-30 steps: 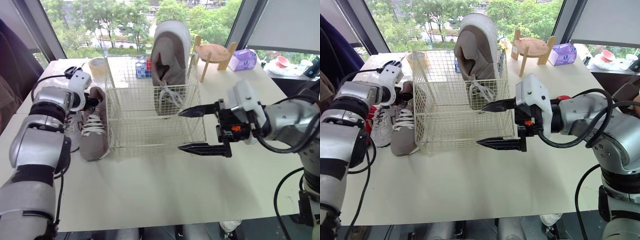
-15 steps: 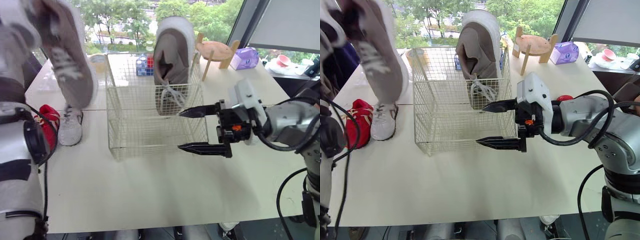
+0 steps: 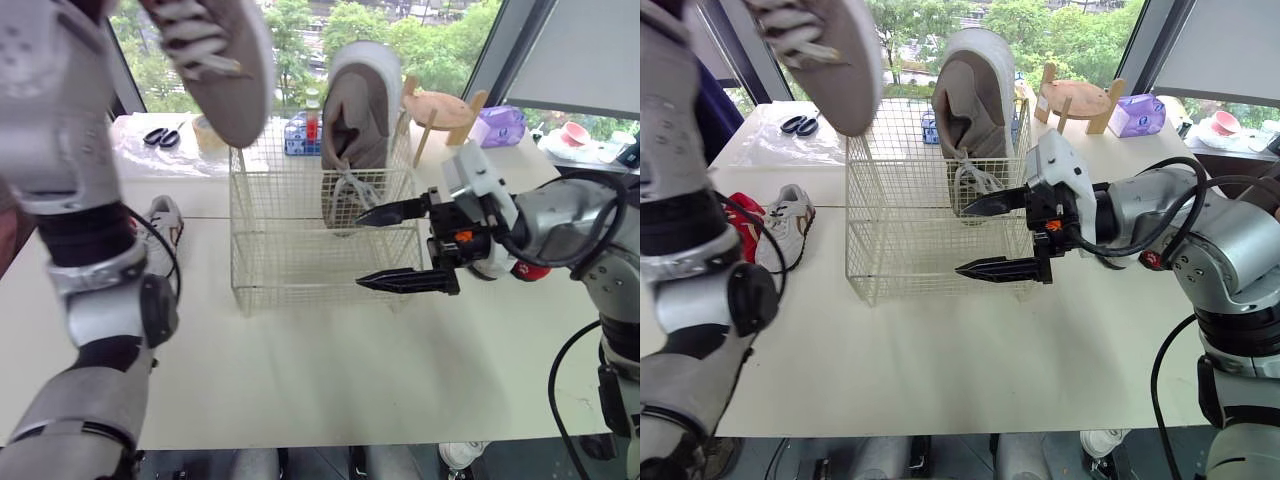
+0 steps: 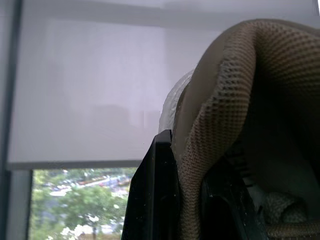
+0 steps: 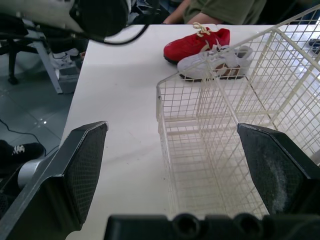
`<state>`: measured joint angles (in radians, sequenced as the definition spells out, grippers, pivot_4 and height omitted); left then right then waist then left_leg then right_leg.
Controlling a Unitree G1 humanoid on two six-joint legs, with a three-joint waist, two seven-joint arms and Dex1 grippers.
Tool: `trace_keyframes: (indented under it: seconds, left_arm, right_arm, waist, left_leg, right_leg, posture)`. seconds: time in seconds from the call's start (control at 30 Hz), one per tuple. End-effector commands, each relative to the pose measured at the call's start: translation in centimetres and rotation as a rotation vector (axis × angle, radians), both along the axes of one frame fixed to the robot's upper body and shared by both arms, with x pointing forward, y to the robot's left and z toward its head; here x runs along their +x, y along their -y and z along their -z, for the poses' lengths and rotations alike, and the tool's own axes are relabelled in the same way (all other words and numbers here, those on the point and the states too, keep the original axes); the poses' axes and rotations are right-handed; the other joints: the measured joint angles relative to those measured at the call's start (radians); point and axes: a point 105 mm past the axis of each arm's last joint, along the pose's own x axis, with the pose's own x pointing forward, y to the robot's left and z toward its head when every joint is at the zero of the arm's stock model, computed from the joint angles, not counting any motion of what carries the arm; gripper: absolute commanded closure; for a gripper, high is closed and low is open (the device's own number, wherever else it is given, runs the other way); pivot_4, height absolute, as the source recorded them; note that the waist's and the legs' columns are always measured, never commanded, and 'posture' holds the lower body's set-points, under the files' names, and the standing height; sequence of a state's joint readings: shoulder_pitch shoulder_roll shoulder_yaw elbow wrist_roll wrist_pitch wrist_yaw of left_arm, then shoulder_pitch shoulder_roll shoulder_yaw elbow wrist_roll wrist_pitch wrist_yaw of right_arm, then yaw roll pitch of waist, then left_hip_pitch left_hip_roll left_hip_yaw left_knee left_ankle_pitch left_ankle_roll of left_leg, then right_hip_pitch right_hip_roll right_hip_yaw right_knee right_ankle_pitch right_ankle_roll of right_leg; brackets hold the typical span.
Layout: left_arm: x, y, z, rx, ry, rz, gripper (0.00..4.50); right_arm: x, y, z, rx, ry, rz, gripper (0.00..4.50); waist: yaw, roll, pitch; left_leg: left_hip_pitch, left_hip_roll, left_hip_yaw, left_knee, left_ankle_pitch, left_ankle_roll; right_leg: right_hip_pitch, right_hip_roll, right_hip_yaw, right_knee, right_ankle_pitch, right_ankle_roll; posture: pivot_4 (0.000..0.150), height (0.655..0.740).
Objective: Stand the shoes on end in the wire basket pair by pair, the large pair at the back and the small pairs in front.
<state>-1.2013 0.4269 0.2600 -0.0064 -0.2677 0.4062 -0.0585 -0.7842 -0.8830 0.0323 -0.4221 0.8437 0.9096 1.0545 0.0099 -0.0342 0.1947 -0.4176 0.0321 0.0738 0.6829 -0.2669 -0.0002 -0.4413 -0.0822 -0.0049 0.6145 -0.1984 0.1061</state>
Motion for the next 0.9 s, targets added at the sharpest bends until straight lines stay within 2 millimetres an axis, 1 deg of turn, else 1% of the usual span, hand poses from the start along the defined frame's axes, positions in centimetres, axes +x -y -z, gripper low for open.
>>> trace_keyframes:
  seconds: [0.03, 0.13, 0.23, 0.3, 0.33, 0.43, 0.5, 0.53, 0.6, 0.63, 0.67, 0.73, 0.77, 0.8, 0.87, 0.9]
  left_arm:
    - [-0.7, 0.7, -0.3, -0.010, 0.106, -0.027, 4.44]
    - [0.0, 1.9, 0.8, 0.021, 0.117, -0.045, 4.44]
    - [0.5, 2.7, 1.6, 0.030, 0.119, -0.045, 4.44]
    - [0.9, 3.6, 2.6, 0.100, 0.108, -0.074, 4.44]
    - [1.0, 3.8, 2.9, 0.122, 0.107, -0.085, 4.44]
    - [1.4, 3.8, 5.0, 0.113, 0.030, -0.052, 4.44]
    - [1.3, 4.0, 6.2, 0.148, 0.002, -0.056, 4.44]
    - [1.4, 4.1, 7.5, 0.164, -0.036, -0.048, 4.44]
    - [1.7, 4.1, 10.9, 0.192, -0.151, -0.029, 4.44]
    - [1.7, 4.1, 12.2, 0.199, -0.196, -0.015, 4.44]
    - [1.7, 4.1, 12.8, 0.203, -0.221, -0.006, 4.44]
    - [1.8, 4.1, 14.8, 0.165, -0.310, 0.054, 3.65]
    - [1.8, 4.0, 15.7, 0.164, -0.345, 0.071, 3.33]
    - [1.8, 4.0, 16.3, 0.169, -0.371, 0.081, 2.82]
    - [1.5, 3.9, 17.0, 0.182, -0.394, 0.088, 1.87]
    - [1.1, 3.9, 16.8, 0.166, -0.396, 0.113, 1.36]
  right_arm:
    - [-0.1, 0.1, -1.0, 0.020, 0.043, 0.014, 0.00]
    - [-0.1, 0.0, -1.1, 0.027, 0.045, 0.023, 0.00]
    - [-0.2, 0.1, -1.1, 0.031, 0.045, 0.035, 0.00]
    - [-0.2, 0.2, -1.1, 0.033, 0.046, 0.047, 0.00]
    - [-0.2, 0.2, -1.0, 0.034, 0.046, 0.051, 0.00]
    - [-0.3, 0.2, -1.0, 0.039, 0.047, 0.061, 0.00]
    - [-0.3, 0.2, -1.0, 0.040, 0.046, 0.065, 0.00]
    - [-0.3, 0.3, -1.0, 0.043, 0.046, 0.068, 0.00]
    - [-0.2, 0.2, -0.9, 0.051, 0.045, 0.073, 0.00]
    - [-0.1, 0.2, -0.9, 0.055, 0.046, 0.075, 0.00]
    - [-0.1, 0.2, -0.9, 0.058, 0.047, 0.077, 0.00]
    - [-0.1, 0.2, -0.9, 0.058, 0.047, 0.078, 0.00]
    - [0.0, 0.2, -0.9, 0.059, 0.046, 0.078, 0.00]
    - [0.0, 0.2, -0.9, 0.060, 0.045, 0.078, 0.00]
    - [0.1, 0.3, -0.8, 0.064, 0.038, 0.082, 0.00]
    - [0.2, 0.4, -0.9, 0.072, 0.040, 0.090, 0.00]
  waist:
    - [-0.002, 0.000, 0.000]
    - [0.002, 0.000, 0.000]
    - [0.002, 0.000, 0.000]
    - [0.003, 0.000, 0.000]
    - [0.004, 0.000, 0.000]
    - [0.003, 0.002, -0.002]
    - [0.002, 0.003, -0.003]
    - [0.002, 0.003, -0.003]
    - [-0.002, 0.006, -0.005]
    - [-0.004, 0.008, -0.006]
    - [-0.005, 0.008, -0.006]
    - [-0.004, 0.008, -0.006]
    - [-0.004, 0.008, -0.006]
    - [-0.004, 0.008, -0.006]
    - [0.000, 0.008, -0.006]
    - [0.002, 0.008, -0.006]
  left_leg:
    - [0.000, 0.000, 0.000, 0.000, 0.000, 0.000]
    - [0.000, 0.000, 0.000, 0.000, 0.000, 0.000]
    - [0.000, 0.000, 0.000, 0.000, 0.000, 0.000]
    - [0.000, 0.000, 0.000, 0.000, 0.000, 0.000]
    - [0.000, 0.000, 0.000, 0.000, 0.000, 0.000]
    - [0.000, 0.000, 0.000, 0.000, 0.000, 0.000]
    - [0.001, 0.000, 0.000, 0.000, -0.001, 0.001]
    - [0.002, 0.000, 0.000, 0.000, 0.000, 0.001]
    - [0.002, 0.000, 0.000, 0.000, -0.001, 0.001]
    - [0.004, 0.000, 0.001, 0.000, -0.001, 0.002]
    - [0.006, 0.000, 0.002, -0.001, -0.002, 0.003]
    - [0.007, 0.001, 0.001, -0.002, -0.002, 0.003]
    - [0.007, 0.001, 0.001, -0.001, -0.002, 0.003]
    - [0.008, 0.001, 0.001, -0.001, -0.002, 0.003]
    - [0.008, 0.001, 0.001, -0.001, -0.002, 0.003]
    - [0.008, 0.001, 0.001, -0.001, -0.002, 0.003]
  right_leg:
    - [0.000, 0.000, 0.000, 0.000, 0.000, 0.000]
    - [-0.001, 0.000, 0.000, 0.001, 0.000, 0.000]
    - [-0.001, 0.000, 0.000, 0.000, 0.000, 0.000]
    - [0.000, 0.000, 0.000, 0.000, 0.000, 0.000]
    - [0.000, 0.000, 0.000, 0.000, 0.000, 0.000]
    - [0.001, 0.000, 0.000, 0.000, 0.000, 0.000]
    - [0.001, 0.000, 0.000, 0.000, 0.000, 0.000]
    - [0.001, 0.000, 0.000, 0.001, 0.000, 0.000]
    - [0.001, 0.000, 0.000, 0.001, 0.000, 0.000]
    - [0.002, 0.000, 0.001, 0.001, 0.000, 0.000]
    - [0.004, 0.000, 0.002, 0.001, 0.000, 0.000]
    - [0.004, 0.001, 0.001, 0.001, 0.000, -0.001]
    - [0.005, 0.001, 0.001, 0.001, 0.000, -0.001]
    - [0.005, 0.001, 0.001, 0.001, 0.000, -0.001]
    - [0.006, 0.000, 0.001, 0.000, 0.000, -0.001]
    - [0.006, 0.000, 0.001, 0.000, -0.001, -0.002]
  posture:
    - [0.150, 0.7400]
    - [0.150, 0.7400]
    - [0.150, 0.7400]
    - [0.150, 0.7400]
    - [0.150, 0.7400]
    - [0.150, 0.7400]
    - [0.150, 0.7400]
    - [0.150, 0.7400]
    - [0.150, 0.7400]
    - [0.150, 0.7400]
    - [0.150, 0.7400]
    - [0.150, 0.7400]
    - [0.150, 0.7400]
    - [0.150, 0.7400]
    - [0.150, 0.7400]
    - [0.150, 0.7400]
